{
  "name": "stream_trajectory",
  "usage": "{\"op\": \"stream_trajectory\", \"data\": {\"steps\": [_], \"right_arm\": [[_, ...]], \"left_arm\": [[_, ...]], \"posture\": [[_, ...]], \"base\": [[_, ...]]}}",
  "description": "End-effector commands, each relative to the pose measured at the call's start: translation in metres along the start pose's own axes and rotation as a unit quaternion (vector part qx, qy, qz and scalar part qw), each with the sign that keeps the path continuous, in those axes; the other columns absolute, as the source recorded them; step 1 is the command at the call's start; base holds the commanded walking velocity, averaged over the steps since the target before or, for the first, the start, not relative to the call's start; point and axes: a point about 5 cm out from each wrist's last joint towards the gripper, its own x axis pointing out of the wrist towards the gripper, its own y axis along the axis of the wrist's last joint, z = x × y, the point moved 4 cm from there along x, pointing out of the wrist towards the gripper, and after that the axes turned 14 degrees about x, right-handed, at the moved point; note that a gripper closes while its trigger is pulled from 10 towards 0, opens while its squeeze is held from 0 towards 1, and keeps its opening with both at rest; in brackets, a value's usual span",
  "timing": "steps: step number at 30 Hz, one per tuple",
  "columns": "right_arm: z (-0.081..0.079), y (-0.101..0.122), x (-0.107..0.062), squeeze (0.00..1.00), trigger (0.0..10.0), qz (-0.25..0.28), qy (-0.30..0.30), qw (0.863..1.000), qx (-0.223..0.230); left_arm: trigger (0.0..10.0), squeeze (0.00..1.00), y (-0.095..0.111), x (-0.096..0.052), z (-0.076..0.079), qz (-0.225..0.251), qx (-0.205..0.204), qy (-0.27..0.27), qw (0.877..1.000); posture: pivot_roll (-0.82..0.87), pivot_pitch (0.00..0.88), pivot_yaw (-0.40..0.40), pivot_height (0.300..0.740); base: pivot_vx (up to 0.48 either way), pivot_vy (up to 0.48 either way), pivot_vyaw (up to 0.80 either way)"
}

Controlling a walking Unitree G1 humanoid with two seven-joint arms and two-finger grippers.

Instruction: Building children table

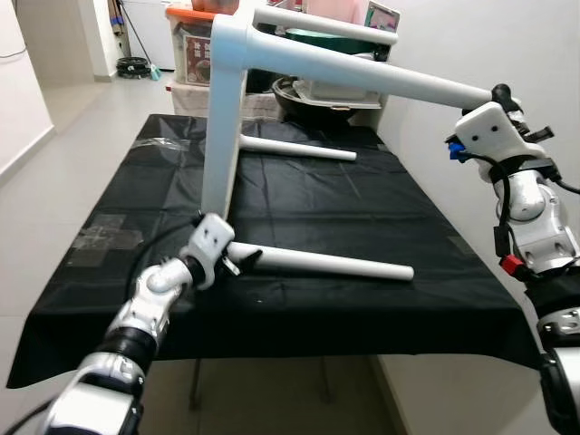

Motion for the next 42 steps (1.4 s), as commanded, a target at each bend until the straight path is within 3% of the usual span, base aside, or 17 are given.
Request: {"op": "stream_trajectory", "data": {"steps": [1, 2, 7, 12, 13, 14, 16, 19, 20, 23, 24, 26, 27, 31, 33, 35, 42], "right_arm": [[0.009, -0.034, -0.007, 0.0, 0.0, -0.075, -0.025, 0.996, 0.043], [0.009, -0.034, -0.007, 0.0, 0.0, -0.075, -0.025, 0.996, 0.043], [0.007, -0.037, -0.006, 0.0, 0.0, -0.085, -0.023, 0.995, 0.048], [0.001, -0.04, -0.008, 0.0, 0.0, -0.09, -0.014, 0.995, 0.025], [-0.001, -0.04, -0.008, 0.0, 10.0, -0.09, -0.01, 0.996, 0.019], [-0.001, -0.04, -0.008, 0.0, 10.0, -0.09, -0.01, 0.996, 0.019], [-0.003, -0.035, -0.008, 0.0, 10.0, -0.078, -0.005, 0.997, 0.006], [-0.004, -0.034, -0.008, 0.0, 10.0, -0.075, -0.003, 0.997, 0.003], [-0.005, -0.032, -0.008, 0.0, 10.0, -0.071, -0.001, 0.997, 0.002], [-0.005, -0.032, -0.008, 0.0, 10.0, -0.071, -0.001, 0.997, 0.002], [-0.008, -0.03, -0.008, 0.0, 10.0, -0.064, 0.003, 0.998, 0.003], [-0.008, -0.03, -0.008, 0.0, 10.0, -0.064, 0.003, 0.998, 0.003], [-0.012, -0.027, -0.008, 0.0, 10.0, -0.057, 0.006, 0.998, 0.006], [-0.012, -0.027, -0.008, 0.0, 10.0, -0.057, 0.006, 0.998, 0.006], [-0.021, -0.023, -0.01, 0.0, 10.0, -0.046, 0.013, 0.998, 0.03], [-0.029, -0.023, -0.012, 0.0, 10.0, -0.049, 0.015, 0.997, 0.062], [-0.039, -0.027, -0.019, 0.0, 10.0, -0.063, 0.01, 0.992, 0.11]], "left_arm": [[10.0, 0.0, 0.011, 0.001, -0.018, 0.018, 0.013, 0.02, 1.0], [10.0, 0.0, 0.011, 0.001, -0.018, 0.018, 0.013, 0.02, 1.0], [10.0, 0.0, 0.031, 0.002, -0.046, 0.039, 0.047, 0.032, 0.998], [10.0, 0.0, 0.03, 0.001, -0.045, 0.039, 0.049, 0.026, 0.998], [10.0, 0.0, 0.028, 0.001, -0.039, 0.04, 0.045, 0.02, 0.998], [10.0, 0.0, 0.028, 0.001, -0.039, 0.04, 0.045, 0.02, 0.998], [10.0, 0.0, 0.026, 0.001, -0.02, 0.047, 0.031, 0.003, 0.998], [10.0, 0.0, 0.027, 0.001, -0.01, 0.055, 0.016, -0.002, 0.998], [10.0, 0.0, 0.028, 0.001, 0.001, 0.061, 0.007, -0.009, 0.998], [10.0, 0.0, 0.028, 0.001, 0.001, 0.061, 0.007, -0.009, 0.998], [10.0, 0.0, 0.027, -0.002, 0.014, 0.064, 0.0, -0.014, 0.998], [10.0, 0.0, 0.027, -0.002, 0.014, 0.064, 0.0, -0.014, 0.998], [10.0, 0.0, 0.027, -0.007, 0.028, 0.069, -0.009, -0.013, 0.998], [10.0, 0.0, 0.027, -0.007, 0.028, 0.069, -0.009, -0.013, 0.998], [10.0, 0.0, 0.029, -0.02, 0.054, 0.076, -0.039, -0.001, 0.996], [10.0, 0.0, 0.029, -0.027, 0.066, 0.072, -0.059, 0.015, 0.996], [10.0, 0.0, 0.032, -0.027, 0.075, 0.063, -0.075, 0.033, 0.995]], "posture": [[0.08, 0.0, -0.102, 0.74], [0.08, 0.0, -0.102, 0.74], [0.1, 0.0, -0.1, 0.74], [0.1, 0.0, -0.097, 0.74], [0.09, 0.0, -0.097, 0.74], [0.09, 0.0, -0.097, 0.74], [0.09, 0.0, -0.096, 0.74], [0.09, 0.0, -0.096, 0.74], [0.09, 0.0, -0.092, 0.74], [0.09, 0.0, -0.092, 0.74], [0.09, 0.0, -0.09, 0.74], [0.09, 0.0, -0.09, 0.74], [0.09, 0.0, -0.091, 0.74], [0.09, 0.0, -0.091, 0.74], [0.1, 0.0, -0.104, 0.74], [0.11, 0.0, -0.104, 0.74], [0.11, 0.0, -0.1, 0.74]], "base": [[0.0, 0.0, 0.0], [0.0, 0.0, 0.0], [0.0, 0.0, 0.0], [0.0, 0.0, 0.0], [0.0, 0.0, 0.0], [0.0, 0.0, 0.0], [0.0, 0.0, 0.0], [0.0, 0.0, 0.0], [0.0, 0.0, 0.0], [0.0, 0.0, 0.0], [0.0, 0.0, 0.0], [0.0, 0.0, 0.0], [0.0, 0.0, 0.0], [0.0, 0.0, 0.0], [0.0, 0.0, 0.0], [0.0, 0.0, 0.0], [0.0, 0.0, 0.0]]}}
